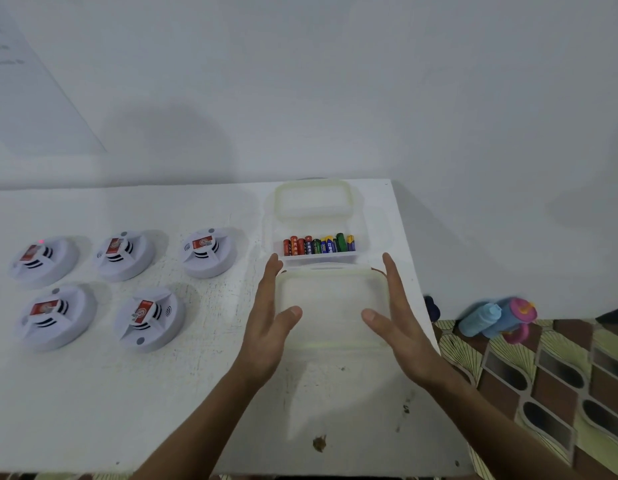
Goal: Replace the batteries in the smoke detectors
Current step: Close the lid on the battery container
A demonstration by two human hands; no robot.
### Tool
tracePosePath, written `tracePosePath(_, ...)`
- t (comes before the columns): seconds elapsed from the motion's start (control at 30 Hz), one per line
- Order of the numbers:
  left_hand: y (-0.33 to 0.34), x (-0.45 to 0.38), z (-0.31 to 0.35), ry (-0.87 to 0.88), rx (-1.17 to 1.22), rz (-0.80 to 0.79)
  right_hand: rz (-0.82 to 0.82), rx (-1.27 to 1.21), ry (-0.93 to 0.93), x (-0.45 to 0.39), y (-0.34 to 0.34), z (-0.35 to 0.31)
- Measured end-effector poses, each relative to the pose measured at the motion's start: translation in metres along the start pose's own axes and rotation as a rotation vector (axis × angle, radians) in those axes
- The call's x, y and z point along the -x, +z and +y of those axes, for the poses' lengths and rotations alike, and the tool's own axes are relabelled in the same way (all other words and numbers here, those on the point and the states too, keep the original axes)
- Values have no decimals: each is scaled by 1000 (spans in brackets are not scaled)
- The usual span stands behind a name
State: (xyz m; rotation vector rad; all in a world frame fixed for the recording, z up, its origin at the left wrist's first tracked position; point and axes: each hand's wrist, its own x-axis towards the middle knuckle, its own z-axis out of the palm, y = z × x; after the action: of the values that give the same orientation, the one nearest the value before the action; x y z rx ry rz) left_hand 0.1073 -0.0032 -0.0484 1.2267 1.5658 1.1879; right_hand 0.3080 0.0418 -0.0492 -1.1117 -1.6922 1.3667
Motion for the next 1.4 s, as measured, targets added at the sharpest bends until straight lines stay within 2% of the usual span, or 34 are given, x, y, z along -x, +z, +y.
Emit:
tracePosePath(0.13, -1, -3, 0, 47, -71, -9, 26, 39, -8, -1, 2, 4)
tracePosePath(0.17, -1, -3, -1, 65, -81, -6, 20, -29, 1, 0, 3, 3)
tracePosePath(0.27, -1, -2, -2, 102, -86, 0, -8, -443, 101, 3, 3, 4)
tracePosePath(0.4, -1, -1, -2, 103, -87, 6, -38, -550, 95, 4, 2, 5)
tracePosePath(0.47, -1, -1, 0, 102, -87, 18, -41, -512, 113, 3, 1, 9)
tracePosePath(0.63, 0, -1, 2, 132, -109, -8, -69, -166, 85, 6, -6, 6)
tracePosePath(0.8, -20, -3, 4, 75, -217, -209, -220, -38, 106, -2, -22, -2)
tracePosePath(0.9, -28, -5, 5, 47, -348, -310, -177, -111, 124, -1, -23, -4)
tracePosePath(0.97, -30, -3, 7, 46, -388, -324, -112, -176, 138, 6, -22, -2)
tracePosePath(1.07, -32, -1, 7, 23, -404, -329, -35, -132, 127, 20, -20, 3)
tracePosePath(1.2, -31, 0, 7, -6, -382, -343, -76, -73, 112, 27, -11, 5)
tracePosePath(1.4, -28, 1, 7, -20, -387, -317, -38, -236, 97, 21, -2, 6)
